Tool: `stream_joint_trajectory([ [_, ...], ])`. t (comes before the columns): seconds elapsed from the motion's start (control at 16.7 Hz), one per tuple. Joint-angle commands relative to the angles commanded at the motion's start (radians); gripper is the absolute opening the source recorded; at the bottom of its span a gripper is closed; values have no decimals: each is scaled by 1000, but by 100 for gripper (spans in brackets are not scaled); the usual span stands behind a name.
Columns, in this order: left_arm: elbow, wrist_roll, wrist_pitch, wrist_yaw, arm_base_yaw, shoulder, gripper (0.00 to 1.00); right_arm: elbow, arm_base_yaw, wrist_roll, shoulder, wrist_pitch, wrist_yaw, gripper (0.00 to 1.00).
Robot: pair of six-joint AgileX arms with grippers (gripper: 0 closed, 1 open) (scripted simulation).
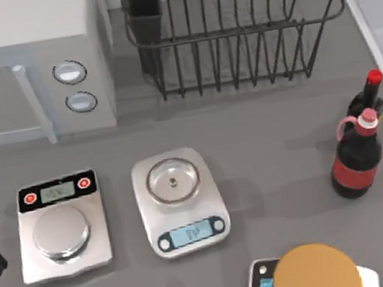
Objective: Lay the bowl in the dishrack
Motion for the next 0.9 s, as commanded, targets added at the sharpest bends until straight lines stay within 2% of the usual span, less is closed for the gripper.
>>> stream_joint_trajectory([
  [0.54, 0, 0, 0, 0, 0, 0, 100, 52, -25, -27, 61, -41, -3, 100],
  [0.72, 0, 0, 0, 0, 0, 0, 100, -1, -25, -24, 84, 28, -3, 100],
  [0.9, 0, 0, 0, 0, 0, 0, 100, -93, -25, -23, 130, 177, -3, 100],
])
